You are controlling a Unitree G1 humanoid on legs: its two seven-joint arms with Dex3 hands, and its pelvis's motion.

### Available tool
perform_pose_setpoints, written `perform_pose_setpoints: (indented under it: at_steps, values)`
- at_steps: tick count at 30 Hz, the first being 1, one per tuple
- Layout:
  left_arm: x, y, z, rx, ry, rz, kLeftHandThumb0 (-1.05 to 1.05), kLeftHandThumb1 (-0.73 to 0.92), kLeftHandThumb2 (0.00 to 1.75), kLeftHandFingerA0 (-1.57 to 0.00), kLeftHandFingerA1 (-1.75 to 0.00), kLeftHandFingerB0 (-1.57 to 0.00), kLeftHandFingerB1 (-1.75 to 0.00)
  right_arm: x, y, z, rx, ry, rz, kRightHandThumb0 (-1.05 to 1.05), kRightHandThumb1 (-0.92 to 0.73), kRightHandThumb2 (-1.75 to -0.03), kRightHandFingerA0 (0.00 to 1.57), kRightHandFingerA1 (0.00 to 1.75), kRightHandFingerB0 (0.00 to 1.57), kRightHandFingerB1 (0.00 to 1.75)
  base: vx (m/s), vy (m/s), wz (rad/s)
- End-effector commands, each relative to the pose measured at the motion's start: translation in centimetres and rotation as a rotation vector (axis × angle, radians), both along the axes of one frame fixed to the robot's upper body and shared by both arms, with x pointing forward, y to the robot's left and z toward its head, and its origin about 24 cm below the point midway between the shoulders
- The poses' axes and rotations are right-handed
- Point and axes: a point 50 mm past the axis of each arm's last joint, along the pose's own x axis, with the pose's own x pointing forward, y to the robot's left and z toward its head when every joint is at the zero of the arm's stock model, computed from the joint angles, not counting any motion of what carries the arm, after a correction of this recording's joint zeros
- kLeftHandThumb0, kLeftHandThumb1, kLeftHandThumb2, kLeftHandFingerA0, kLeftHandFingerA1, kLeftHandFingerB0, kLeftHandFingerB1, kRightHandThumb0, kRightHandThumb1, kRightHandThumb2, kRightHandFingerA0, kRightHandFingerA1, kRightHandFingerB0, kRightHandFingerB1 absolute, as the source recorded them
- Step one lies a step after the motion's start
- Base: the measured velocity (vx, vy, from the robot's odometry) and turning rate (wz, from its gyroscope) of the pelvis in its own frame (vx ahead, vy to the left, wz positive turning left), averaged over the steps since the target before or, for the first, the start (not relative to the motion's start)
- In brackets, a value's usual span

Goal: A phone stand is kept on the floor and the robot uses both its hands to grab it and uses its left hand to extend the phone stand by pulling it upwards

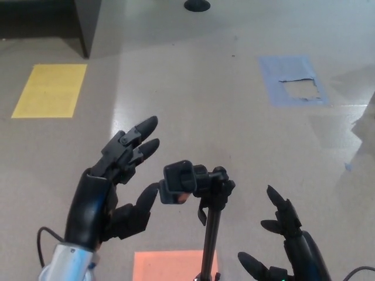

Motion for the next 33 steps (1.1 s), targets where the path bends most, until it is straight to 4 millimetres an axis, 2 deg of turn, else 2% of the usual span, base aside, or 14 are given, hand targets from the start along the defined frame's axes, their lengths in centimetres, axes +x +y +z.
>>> perform_pose_setpoints:
  at_steps: [1,6,7,11,13,14,17,18,24,25,27,31,32,33]
  values:
    - [0.7,0.3,0.4,0.018,0.03,-0.025,-1.03,0.84,0.69,-0.27,-0.33,-0.14,-0.24,1.1,-0.1,0.5,-0.017,0.014,0.006,-1.05,-0.65,-0.65,0.02,1.04,0.0,0.44,0.0,0.0,0.0]
    - [0.3,-0.7,0.2,0.034,0.048,-0.07,-1.02,0.86,0.67,-0.24,-0.32,-0.11,-0.23,1.6,0.6,0.9,0.005,0.014,0.018,-1.05,-0.64,-0.64,0.04,1.05,0.0,0.54,0.0,0.0,0.0]
    - [0.2,-0.8,0.1,0.038,0.053,-0.079,-0.99,0.66,1.08,-0.13,-0.42,-0.06,-0.28,1.7,0.7,0.9,0.006,0.014,0.02,-1.05,-0.65,-0.62,0.08,0.98,0.0,0.52,0.0,0.0,0.0]
    - [0.1,-1.0,0.1,0.044,0.061,-0.087,-0.99,0.66,1.08,-0.13,-0.42,-0.06,-0.28,1.8,0.8,0.9,0.002,0.014,0.022,-1.05,-0.65,-0.62,0.08,0.98,0.0,0.52,0.0,0.0,0.0]
    - [-0.3,-1.6,-0.3,0.035,0.079,-0.101,-1.03,0.86,0.68,-0.22,-0.31,-0.11,-0.23,1.9,1.3,0.8,-0.001,0.025,0.026,-1.05,-0.65,-0.61,0.09,0.97,0.0,0.49,0.0,0.0,0.0]
    - [-0.4,-1.8,-0.4,0.03,0.087,-0.106,-1.05,0.85,0.68,-0.23,-0.32,-0.11,-0.23,2.1,1.5,0.8,-0.003,0.027,0.025,-0.57,-0.02,-0.83,0.02,0.63,0.01,0.64,0.0,0.0,0.0]
    - [-0.5,-2.0,-0.5,0.024,0.097,-0.112,-1.05,0.85,0.68,-0.23,-0.32,-0.11,-0.23,2.2,1.7,0.9,-0.007,0.028,0.021,-0.57,-0.02,-0.83,0.02,0.63,0.01,0.64,0.0,0.0,0.0]
    - [-0.5,-2.4,-0.5,0.037,0.085,-0.128,-1.04,0.69,1.09,-0.11,-0.41,-0.06,-0.26,2.5,1.9,1.0,-0.031,0.014,0.028,-1.05,-0.68,-0.63,0.06,0.97,0.0,0.38,0.0,0.0,0.0]
    - [-0.7,-2.9,-0.5,0.038,0.081,-0.144,-1.03,0.69,1.09,-0.11,-0.41,-0.05,-0.26,2.8,2.0,1.0,-0.035,0.02,0.029,-1.05,-0.68,-0.64,0.08,0.95,0.0,0.39,0.0,0.0,0.0]
    - [-0.9,-3.6,-0.6,0.015,0.085,-0.171,-0.98,0.66,1.07,-0.13,-0.44,-0.06,-0.29,3.1,2.2,0.9,-0.029,0.035,0.008,-0.6,0.01,-0.82,0.01,0.64,0.0,0.64,0.0,0.0,0.0]
    - [-1.1,-4.2,-0.7,0.002,0.093,-0.192,-1.02,0.84,0.68,-0.17,-0.33,-0.09,-0.24,3.3,2.4,0.9,-0.017,0.047,-0.002,-0.6,0.02,-0.82,0.02,0.64,0.0,0.64,0.0,0.0,0.0]
    - [-1.1,-4.5,-0.9,-0.002,0.125,-0.211,-1.05,0.83,0.66,-0.16,-0.31,-0.11,-0.23,3.4,2.8,0.7,0.0,0.061,-0.004,-0.58,0.0,-0.81,0.05,0.65,0.01,0.64,0.0,0.0,0.0]
    - [-0.8,-4.5,-0.9,0.007,0.125,-0.207,-0.4,0.28,0.98,0.0,-0.5,0.0,-0.49,3.4,2.9,0.6,-0.01,0.069,0.004,-0.6,0.01,-0.82,0.03,0.66,0.0,0.64,0.0,0.0,0.0]
    - [-0.6,-4.6,-0.7,0.012,0.123,-0.201,-0.4,0.29,0.99,0.0,-0.5,0.0,-0.48,3.4,3.0,0.5,-0.02,0.074,0.006,-0.6,0.01,-0.82,0.03,0.66,0.0,0.64,0.0,0.0,0.0]
